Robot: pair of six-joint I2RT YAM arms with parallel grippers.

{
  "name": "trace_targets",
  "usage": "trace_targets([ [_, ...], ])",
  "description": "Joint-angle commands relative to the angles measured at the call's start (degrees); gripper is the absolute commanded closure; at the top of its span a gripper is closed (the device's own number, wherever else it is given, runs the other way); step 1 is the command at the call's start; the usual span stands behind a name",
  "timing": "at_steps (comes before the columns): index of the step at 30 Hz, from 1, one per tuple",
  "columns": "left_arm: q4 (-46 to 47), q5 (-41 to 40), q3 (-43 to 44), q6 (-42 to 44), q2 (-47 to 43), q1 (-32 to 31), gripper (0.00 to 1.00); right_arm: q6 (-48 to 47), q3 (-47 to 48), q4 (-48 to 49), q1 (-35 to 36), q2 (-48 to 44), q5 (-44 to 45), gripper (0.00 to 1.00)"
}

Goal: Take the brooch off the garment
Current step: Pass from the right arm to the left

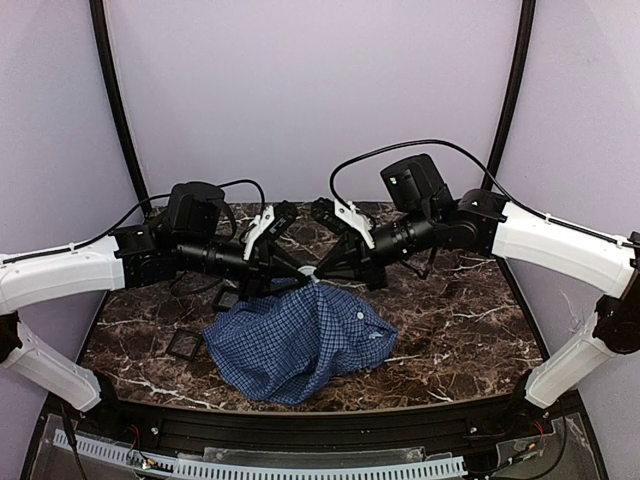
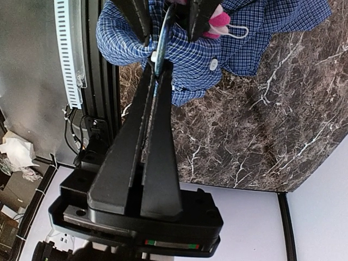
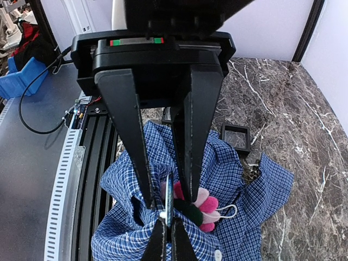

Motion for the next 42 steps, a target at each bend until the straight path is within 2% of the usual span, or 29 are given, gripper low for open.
trace_targets([
  [1, -1.0, 0.6, 1.5, 0.3, -0.1, 0.4, 0.72, -0.9, 1.6, -0.6, -0.2, -1.2, -1.0, 1.00],
  [5, -0.6, -0.2, 1.0, 0.2, -0.9, 0.4, 0.68, -1.1, 1.3, -0.5, -0.3, -1.4, -0.8, 1.00],
  [8, -0.1, -0.4, 0.5, 0.3, -1.9, 0.5, 0.70, -1.2, 1.0, -0.3, -0.3, -1.8, -0.8, 1.00],
  [16, 0.1, 0.6, 0.4, 0.2, -1.3, 0.4, 0.86, -0.9, 1.0, -0.1, -0.3, -1.8, -1.2, 1.00],
  [20, 0.1, 0.9, 0.5, 0.2, -1.0, 0.4, 0.97, -0.8, 0.8, 0.1, -0.3, -1.8, -1.3, 1.00],
  [23, 0.8, 0.9, 0.1, 0.2, -1.5, 0.5, 0.99, -0.4, 0.5, 0.7, -0.3, -2.2, -1.5, 0.99],
  [30, 5.8, -0.4, -2.6, -2.5, -3.6, 0.5, 0.99, 1.8, -3.2, 4.9, -0.3, -5.8, -1.8, 0.67],
  [34, 11.6, -1.4, -4.8, -5.3, -5.8, 0.6, 0.99, 5.6, -7.0, 9.9, -0.3, -8.9, -0.6, 0.30],
  [36, 14.6, -1.5, -6.2, -6.8, -7.0, 0.7, 0.99, 8.0, -9.7, 13.2, -0.3, -10.8, 0.0, 0.18],
  [38, 17.4, -1.5, -7.6, -8.7, -8.4, 0.8, 0.99, 11.2, -12.3, 17.0, -0.3, -12.5, 1.5, 0.13],
  [42, 23.1, -0.8, -10.2, -11.5, -11.1, 0.8, 0.99, 19.7, -16.0, 25.1, -0.3, -14.3, 5.7, 0.09],
])
